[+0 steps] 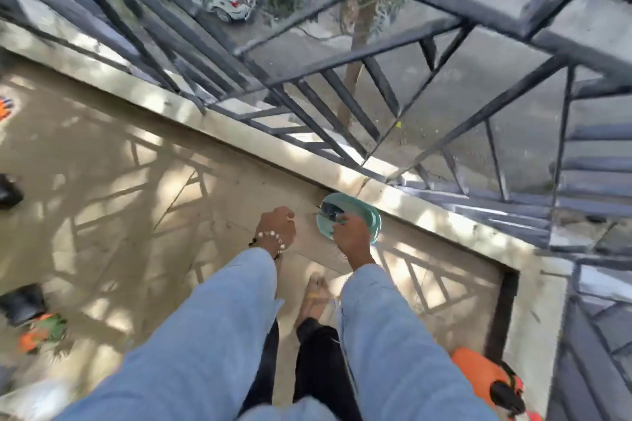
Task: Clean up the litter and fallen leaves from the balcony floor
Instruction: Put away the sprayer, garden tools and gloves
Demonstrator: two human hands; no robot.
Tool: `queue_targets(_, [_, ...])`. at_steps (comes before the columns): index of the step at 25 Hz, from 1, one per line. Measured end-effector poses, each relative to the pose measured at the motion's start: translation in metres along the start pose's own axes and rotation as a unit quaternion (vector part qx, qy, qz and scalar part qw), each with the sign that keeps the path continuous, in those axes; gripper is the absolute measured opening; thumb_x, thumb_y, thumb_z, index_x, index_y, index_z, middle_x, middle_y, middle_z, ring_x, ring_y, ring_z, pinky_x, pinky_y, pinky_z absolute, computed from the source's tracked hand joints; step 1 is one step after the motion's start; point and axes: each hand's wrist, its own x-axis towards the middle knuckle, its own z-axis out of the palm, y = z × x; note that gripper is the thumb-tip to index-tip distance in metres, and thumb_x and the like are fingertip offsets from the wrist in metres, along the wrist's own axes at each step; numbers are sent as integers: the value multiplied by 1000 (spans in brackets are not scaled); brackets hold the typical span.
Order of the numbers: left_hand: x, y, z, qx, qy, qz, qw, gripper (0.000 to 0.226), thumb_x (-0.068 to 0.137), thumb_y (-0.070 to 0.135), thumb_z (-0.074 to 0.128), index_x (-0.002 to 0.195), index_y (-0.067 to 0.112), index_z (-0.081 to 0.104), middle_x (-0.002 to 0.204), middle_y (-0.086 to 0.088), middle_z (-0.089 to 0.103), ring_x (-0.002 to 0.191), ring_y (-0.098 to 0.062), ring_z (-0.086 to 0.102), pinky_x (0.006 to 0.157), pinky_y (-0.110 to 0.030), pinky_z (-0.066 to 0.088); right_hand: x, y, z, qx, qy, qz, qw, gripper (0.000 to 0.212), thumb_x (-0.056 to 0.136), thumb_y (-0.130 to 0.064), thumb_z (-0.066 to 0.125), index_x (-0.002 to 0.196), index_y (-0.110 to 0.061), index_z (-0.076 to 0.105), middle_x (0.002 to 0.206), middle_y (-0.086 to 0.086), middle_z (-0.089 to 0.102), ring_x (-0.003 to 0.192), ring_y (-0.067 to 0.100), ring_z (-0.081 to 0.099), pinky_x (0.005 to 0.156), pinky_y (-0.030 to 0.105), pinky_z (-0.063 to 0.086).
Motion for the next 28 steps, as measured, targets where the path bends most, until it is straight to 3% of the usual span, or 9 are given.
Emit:
queue_targets(4, [-51,-32,-57,-20,54,-20,998,37,96,15,44,131,16,55,125,-11,62,115,-30,56,90,-29,44,-55,-71,0,-191,-43,-124,973,29,89,-6,45,110,-5,65,110,19,66,104,36,59,88,35,47])
queue_targets(6, [-66,-58,-88,-32,74,-53,995,37,96,15,44,132,18,54,124,-10,62,113,-29,58,85,-27,44,-73,-103,18,-279,-73,-185,939,26,89,-9,46,108,-5,64,111,19,65,106,36,60,88,36,47])
queue_targets(9, [-77,-103,-128,-27,94,-70,993,40,93,16,47,132,19,51,124,-13,62,113,-31,59,90,-29,47,-90,-151,55,-375,-101,-261,884,22,87,-13,48,101,-9,65,108,16,65,105,34,61,83,33,48])
queue_targets(14, [-87,-210,-192,-69,137,-132,979,37,89,12,46,125,22,53,121,-14,63,111,-34,60,94,-42,50,-131,-249,146,-409,-138,-352,830,28,91,-17,48,115,-11,64,118,15,63,108,33,60,85,32,48])
queue_targets(20, [-126,-320,-257,-105,216,-197,950,39,88,18,48,126,23,55,120,-13,63,110,-34,61,88,-37,50,-183,-321,263,-438,-164,-443,765,26,94,-22,49,111,-11,64,115,14,65,109,33,59,87,34,48])
queue_targets(24, [-140,-384,-273,-167,238,-252,923,41,94,24,43,131,12,54,131,-11,58,120,-31,55,99,-32,43,-216,-345,328,-472,-200,-482,711,26,95,-23,46,111,-12,64,115,13,65,109,32,59,87,36,47])
queue_targets(28, [-137,-435,-277,-210,240,-316,893,34,86,18,53,118,16,63,110,-17,68,104,-36,64,92,-40,52,-225,-375,388,-498,-257,-502,659,25,90,-15,46,106,-9,64,109,16,67,105,35,61,83,36,49])
